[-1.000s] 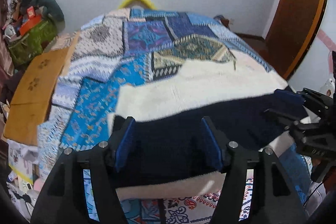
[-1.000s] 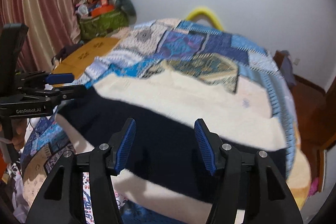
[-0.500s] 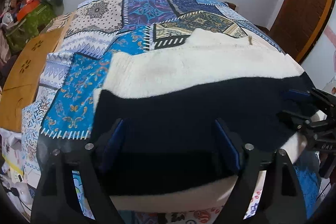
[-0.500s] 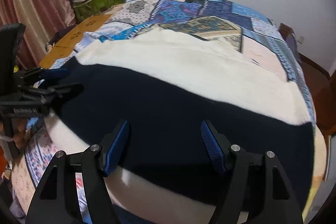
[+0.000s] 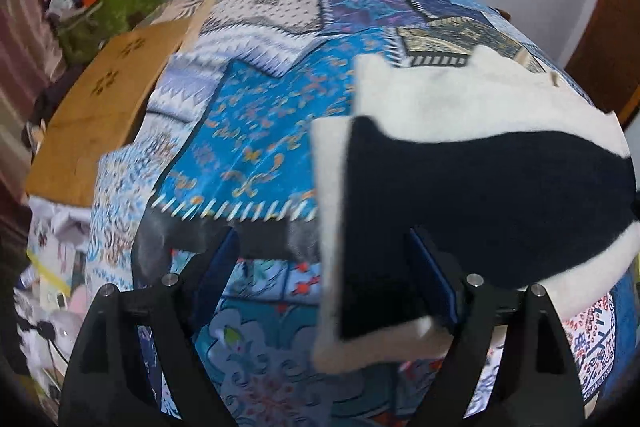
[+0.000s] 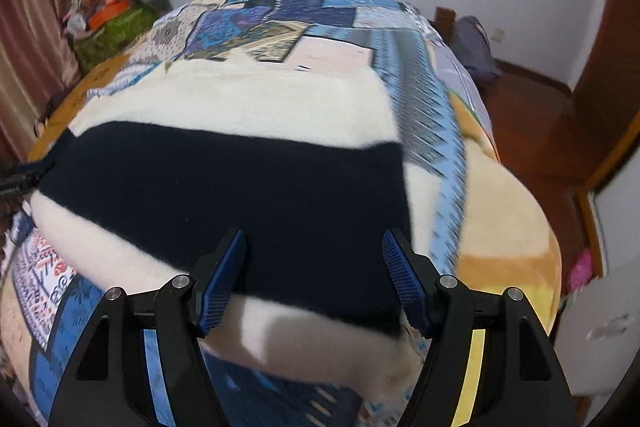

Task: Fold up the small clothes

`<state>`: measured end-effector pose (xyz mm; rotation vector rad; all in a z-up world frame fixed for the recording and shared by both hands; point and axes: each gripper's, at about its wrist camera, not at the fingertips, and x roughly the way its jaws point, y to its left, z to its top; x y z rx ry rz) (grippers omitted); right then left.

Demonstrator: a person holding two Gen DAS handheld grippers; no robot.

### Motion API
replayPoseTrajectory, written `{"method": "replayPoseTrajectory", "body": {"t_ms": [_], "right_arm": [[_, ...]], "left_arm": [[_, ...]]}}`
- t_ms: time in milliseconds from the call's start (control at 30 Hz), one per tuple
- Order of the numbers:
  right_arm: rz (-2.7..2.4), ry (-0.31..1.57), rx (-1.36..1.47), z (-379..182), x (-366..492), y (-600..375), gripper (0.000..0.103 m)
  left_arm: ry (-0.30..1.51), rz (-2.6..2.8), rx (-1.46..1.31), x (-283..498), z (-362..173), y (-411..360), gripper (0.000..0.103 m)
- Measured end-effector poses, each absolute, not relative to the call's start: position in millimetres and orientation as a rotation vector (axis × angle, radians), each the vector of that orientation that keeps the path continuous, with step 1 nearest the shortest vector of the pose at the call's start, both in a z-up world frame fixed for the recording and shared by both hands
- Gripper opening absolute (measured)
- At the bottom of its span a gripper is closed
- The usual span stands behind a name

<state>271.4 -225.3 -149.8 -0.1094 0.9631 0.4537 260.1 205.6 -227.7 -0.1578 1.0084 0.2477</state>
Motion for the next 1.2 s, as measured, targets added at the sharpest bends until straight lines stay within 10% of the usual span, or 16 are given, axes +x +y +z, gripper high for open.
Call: {"method": "replayPoseTrajectory", "body": {"t_ms": [700, 1200], "right_arm": [[0.513, 0.818, -0.130, -93, 258, -193, 0.073], [0.659, 0.953, -0.227, -156, 257, -127, 0.076]], "left_arm": [[0.981, 0.147, -0.348, 222, -187, 187, 0.085], [1.030, -0.025, -0.738, 219, -226, 176, 0.086]]}}
